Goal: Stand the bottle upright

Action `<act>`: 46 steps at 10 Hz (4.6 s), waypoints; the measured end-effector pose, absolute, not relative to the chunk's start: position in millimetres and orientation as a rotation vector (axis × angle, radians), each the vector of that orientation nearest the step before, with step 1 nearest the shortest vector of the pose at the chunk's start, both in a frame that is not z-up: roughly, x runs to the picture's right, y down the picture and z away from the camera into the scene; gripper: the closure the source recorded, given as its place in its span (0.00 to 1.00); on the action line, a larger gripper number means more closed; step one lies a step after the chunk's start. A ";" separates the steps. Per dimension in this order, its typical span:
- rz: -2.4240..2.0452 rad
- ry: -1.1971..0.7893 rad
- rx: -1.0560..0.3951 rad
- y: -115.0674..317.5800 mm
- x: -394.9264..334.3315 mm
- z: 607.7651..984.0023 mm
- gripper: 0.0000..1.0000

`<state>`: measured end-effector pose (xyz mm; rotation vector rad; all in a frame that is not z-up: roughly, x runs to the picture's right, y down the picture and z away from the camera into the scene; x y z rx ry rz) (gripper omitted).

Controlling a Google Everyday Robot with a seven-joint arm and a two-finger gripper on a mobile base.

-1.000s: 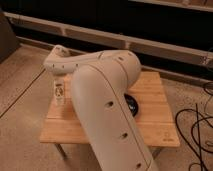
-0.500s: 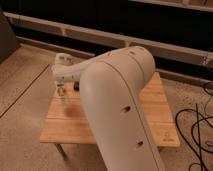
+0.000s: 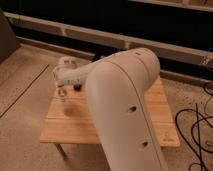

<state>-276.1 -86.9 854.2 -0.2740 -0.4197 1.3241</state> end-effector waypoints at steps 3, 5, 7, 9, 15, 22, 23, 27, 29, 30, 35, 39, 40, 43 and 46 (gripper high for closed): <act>1.317 -0.441 -0.244 -98.0 -272.3 859.3 1.00; 1.313 -0.450 -0.232 -101.6 -268.4 861.8 1.00; 1.309 -0.452 -0.236 -99.7 -271.7 861.8 1.00; 1.311 -0.451 -0.235 -100.2 -270.2 862.0 1.00; 1.310 -0.451 -0.235 -100.0 -270.7 862.0 1.00; 1.313 -0.592 -0.352 -101.5 -296.2 844.2 1.00; 1.314 -0.669 -0.398 -107.4 -306.5 832.5 1.00; 1.338 -0.796 -0.446 -130.3 -310.6 812.9 1.00; 1.297 -0.779 -0.425 -122.0 -306.7 820.4 1.00; 1.239 -0.772 -0.422 -110.1 -304.5 824.0 1.00; 0.840 -0.607 -0.393 -28.4 -285.4 830.4 1.00; 0.611 -0.512 -0.263 -46.6 -292.5 824.0 1.00; 0.591 -0.503 -0.246 -53.2 -295.5 821.8 1.00; 0.582 -0.512 -0.177 -90.6 -306.5 813.4 1.00; 0.676 -0.559 -0.167 -119.8 -307.6 807.6 1.00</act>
